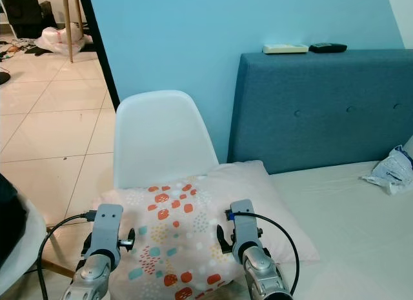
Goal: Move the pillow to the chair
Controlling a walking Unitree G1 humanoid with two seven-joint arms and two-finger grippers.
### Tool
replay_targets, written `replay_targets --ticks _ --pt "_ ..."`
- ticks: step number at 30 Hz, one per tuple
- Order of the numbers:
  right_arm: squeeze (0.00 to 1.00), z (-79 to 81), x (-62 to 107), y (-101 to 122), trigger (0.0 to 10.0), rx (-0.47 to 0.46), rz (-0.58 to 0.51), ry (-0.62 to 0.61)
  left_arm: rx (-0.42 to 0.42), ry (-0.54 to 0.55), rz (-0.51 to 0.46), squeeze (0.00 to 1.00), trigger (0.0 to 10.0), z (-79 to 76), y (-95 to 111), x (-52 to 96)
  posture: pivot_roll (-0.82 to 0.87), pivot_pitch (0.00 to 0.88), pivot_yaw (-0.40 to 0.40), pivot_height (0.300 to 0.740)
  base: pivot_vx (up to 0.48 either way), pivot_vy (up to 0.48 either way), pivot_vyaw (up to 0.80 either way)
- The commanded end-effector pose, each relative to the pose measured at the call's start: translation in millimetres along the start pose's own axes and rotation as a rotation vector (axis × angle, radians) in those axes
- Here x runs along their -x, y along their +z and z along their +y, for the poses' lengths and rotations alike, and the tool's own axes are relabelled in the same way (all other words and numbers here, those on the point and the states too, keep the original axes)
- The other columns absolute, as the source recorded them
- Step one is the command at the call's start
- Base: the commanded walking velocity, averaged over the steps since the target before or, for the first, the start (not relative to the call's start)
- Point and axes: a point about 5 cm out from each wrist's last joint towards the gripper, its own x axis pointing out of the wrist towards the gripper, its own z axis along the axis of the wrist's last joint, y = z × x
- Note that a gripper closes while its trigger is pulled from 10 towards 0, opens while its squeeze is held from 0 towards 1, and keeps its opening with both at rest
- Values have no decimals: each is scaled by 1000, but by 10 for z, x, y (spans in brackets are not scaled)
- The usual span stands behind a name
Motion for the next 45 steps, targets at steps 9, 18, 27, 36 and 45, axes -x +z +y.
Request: replay_targets --ticks 9,18,27,36,45 --pt "0 -19 5 8 10000 27 -11 -7 -3 1 0 0 10000 -22 -4 -5 -38 0 -46 740 0 0 0" --pt "0 -151 -75 250 10000 33 -52 -35 -23 -18 -77 0 10000 -14 292 -138 -20 54 -53 740 0 0 0" --pt "0 -171 -61 266 10000 -30 -67 -29 4 -44 -142 0 10000 -20 480 -136 -21 62 -42 740 0 0 -622" --pt "0 -143 -31 206 10000 -47 -49 -14 -1 -67 -139 0 10000 -50 451 -101 -28 84 -48 740 0 0 -800" --pt "0 -83 -48 220 10000 -38 -27 23 -34 -51 -180 0 10000 -48 508 -91 -32 67 -68 740 0 0 -800"
